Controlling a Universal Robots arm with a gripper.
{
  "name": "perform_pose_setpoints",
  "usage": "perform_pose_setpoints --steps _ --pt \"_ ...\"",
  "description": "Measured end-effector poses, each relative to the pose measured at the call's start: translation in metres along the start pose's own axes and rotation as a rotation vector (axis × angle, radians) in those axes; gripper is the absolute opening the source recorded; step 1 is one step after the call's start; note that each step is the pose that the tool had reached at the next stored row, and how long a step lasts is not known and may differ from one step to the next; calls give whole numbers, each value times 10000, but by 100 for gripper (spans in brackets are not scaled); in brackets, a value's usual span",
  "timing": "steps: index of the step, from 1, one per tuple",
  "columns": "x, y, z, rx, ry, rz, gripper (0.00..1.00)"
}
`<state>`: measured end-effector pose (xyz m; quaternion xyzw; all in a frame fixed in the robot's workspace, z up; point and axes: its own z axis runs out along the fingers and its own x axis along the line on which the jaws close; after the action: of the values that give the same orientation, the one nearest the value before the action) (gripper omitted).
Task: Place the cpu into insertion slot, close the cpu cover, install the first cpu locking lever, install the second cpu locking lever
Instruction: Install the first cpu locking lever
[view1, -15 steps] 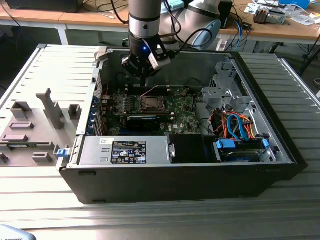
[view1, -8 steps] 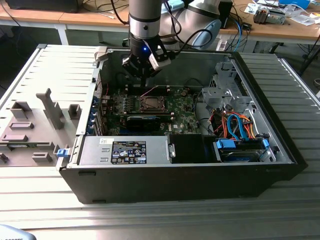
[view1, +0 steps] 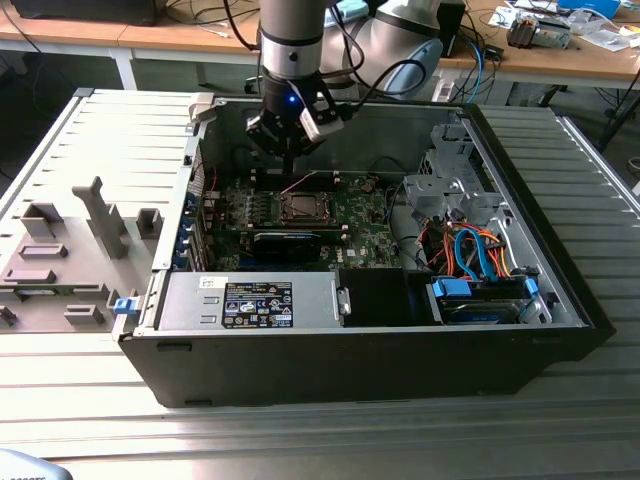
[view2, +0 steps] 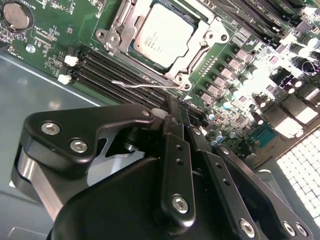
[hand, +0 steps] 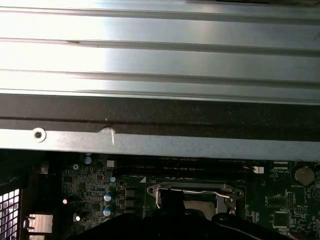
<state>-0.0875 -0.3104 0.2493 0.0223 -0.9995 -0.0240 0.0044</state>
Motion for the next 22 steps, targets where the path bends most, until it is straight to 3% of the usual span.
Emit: perform_pose_setpoints --steps 22 --pt "-70 -4 24 0 -1 0 11"
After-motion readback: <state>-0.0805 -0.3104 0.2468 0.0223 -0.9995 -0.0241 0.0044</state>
